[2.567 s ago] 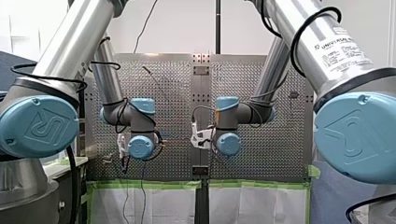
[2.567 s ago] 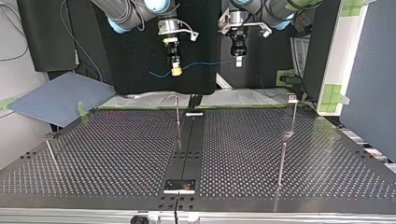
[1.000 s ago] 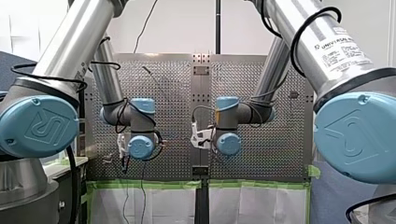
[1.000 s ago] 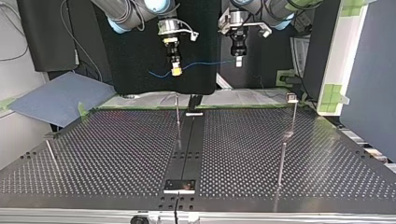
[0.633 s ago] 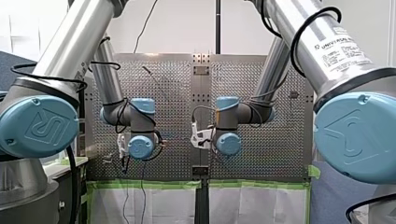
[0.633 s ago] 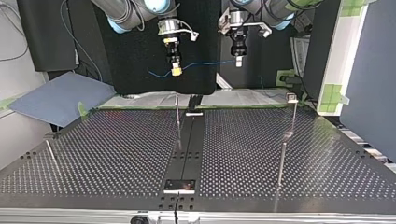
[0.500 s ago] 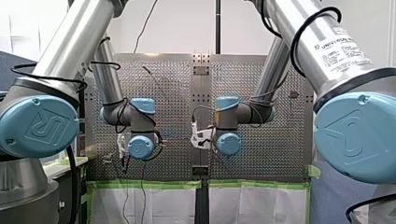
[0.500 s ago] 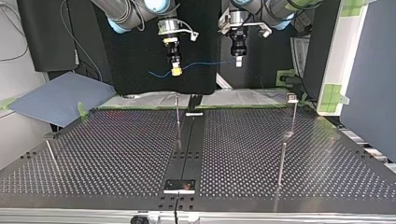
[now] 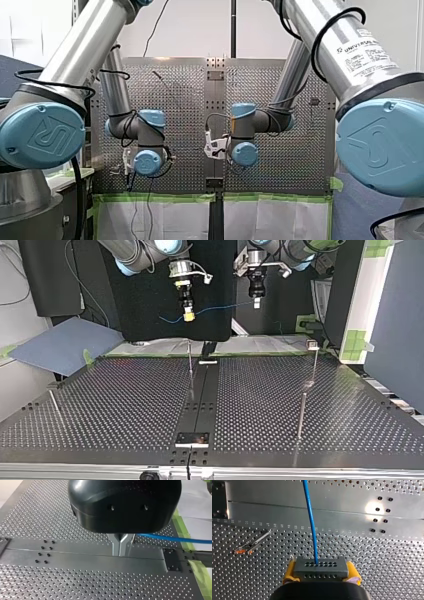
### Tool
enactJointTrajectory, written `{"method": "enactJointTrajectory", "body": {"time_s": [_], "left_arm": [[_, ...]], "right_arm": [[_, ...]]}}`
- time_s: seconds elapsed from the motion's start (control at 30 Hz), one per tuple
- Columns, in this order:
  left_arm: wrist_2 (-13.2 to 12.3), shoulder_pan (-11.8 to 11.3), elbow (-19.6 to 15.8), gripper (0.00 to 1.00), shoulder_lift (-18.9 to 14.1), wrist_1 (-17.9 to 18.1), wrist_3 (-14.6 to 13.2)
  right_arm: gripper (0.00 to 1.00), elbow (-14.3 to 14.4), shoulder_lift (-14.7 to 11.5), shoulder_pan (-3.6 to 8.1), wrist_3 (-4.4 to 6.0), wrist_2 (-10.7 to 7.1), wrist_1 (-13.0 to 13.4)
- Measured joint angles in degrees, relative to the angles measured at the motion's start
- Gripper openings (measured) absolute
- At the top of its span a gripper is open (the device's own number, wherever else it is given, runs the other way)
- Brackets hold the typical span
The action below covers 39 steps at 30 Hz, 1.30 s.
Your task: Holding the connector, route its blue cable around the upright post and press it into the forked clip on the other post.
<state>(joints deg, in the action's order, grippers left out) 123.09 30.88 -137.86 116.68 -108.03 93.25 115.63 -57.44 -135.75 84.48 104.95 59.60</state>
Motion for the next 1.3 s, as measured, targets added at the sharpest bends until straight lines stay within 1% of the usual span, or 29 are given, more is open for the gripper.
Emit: {"method": "enactJointTrajectory", "body": {"time_s": [0.4,0.5,0.63,0.73,0.9,1.17,1.3], "left_arm": [[0.00,-0.01,-0.02,0.00,0.06,0.00,0.00],[0.00,-0.01,-0.02,0.00,0.06,0.00,0.00],[0.00,-0.01,-0.02,0.00,0.06,0.00,0.00],[0.00,-0.01,-0.02,0.00,0.06,0.00,0.00],[0.00,-0.01,-0.02,0.00,0.07,0.00,0.00],[0.00,-0.01,-0.02,0.00,0.07,0.00,0.00],[-0.04,-0.06,-0.06,0.00,0.12,0.04,-0.04]], "right_arm": [[0.00,0.00,0.00,0.00,0.00,0.00,-0.01],[0.00,-0.27,0.23,-0.18,-0.21,0.25,-0.25],[0.00,-2.05,2.05,-0.46,-0.54,0.82,-2.04],[0.00,-3.25,3.59,-0.50,-0.59,0.93,-3.60],[0.00,-3.79,6.10,-0.52,-0.61,0.96,-5.64],[0.00,-3.86,10.82,-0.53,-0.62,0.97,-6.23],[0.00,-3.86,11.93,-0.53,-0.62,0.97,-6.24]]}}
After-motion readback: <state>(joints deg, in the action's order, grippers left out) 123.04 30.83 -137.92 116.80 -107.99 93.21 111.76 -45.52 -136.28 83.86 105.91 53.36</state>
